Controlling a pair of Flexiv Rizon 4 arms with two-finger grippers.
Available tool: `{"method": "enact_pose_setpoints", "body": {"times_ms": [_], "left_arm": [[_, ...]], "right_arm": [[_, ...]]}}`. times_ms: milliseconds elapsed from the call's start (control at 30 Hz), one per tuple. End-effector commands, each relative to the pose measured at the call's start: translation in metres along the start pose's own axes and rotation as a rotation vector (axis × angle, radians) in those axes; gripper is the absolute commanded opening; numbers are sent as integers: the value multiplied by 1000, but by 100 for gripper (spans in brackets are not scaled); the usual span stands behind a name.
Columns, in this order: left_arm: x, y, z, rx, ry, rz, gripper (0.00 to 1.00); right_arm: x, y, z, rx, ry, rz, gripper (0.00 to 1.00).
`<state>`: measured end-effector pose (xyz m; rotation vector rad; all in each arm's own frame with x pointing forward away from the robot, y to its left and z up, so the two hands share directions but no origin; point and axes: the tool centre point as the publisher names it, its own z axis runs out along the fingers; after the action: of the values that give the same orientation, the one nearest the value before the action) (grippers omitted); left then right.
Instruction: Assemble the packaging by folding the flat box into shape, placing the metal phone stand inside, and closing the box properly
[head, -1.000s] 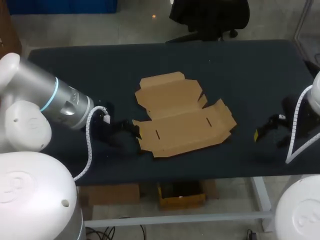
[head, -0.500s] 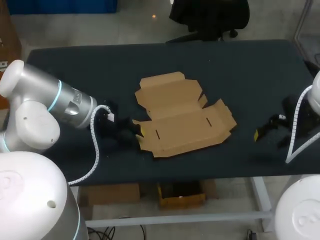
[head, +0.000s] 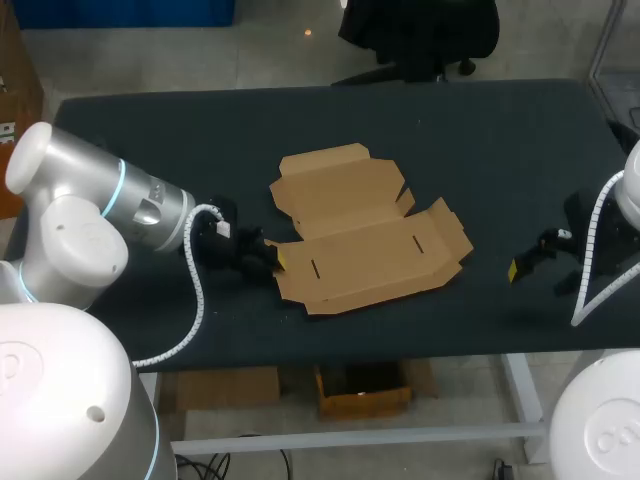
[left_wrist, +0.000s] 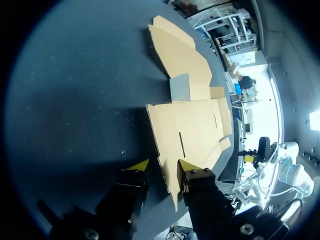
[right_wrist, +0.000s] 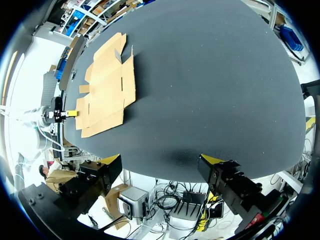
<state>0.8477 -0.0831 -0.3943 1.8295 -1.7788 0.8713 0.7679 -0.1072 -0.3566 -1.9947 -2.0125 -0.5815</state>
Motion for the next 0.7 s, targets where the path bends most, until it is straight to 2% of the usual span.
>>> {"method": "enact_pose_setpoints", "body": {"times_ms": [33, 67, 100, 133, 700], "left_arm": [[-2, -5, 6, -7, -4, -5, 24], [-2, -6, 7, -8, -6, -9, 19], [-2, -7, 7, -7, -9, -11, 5], [-3, -7, 7, -8, -11, -13, 0], [-1, -19, -18, -26, -108, 34, 0]], "right_arm": [[-1, 0, -3, 5, 8, -1, 100], [-1, 0, -3, 5, 8, -1, 100], [-1, 0, -3, 5, 8, -1, 100], [-1, 0, -3, 5, 8, -1, 100], [-1, 0, -3, 5, 8, -1, 100]]}}
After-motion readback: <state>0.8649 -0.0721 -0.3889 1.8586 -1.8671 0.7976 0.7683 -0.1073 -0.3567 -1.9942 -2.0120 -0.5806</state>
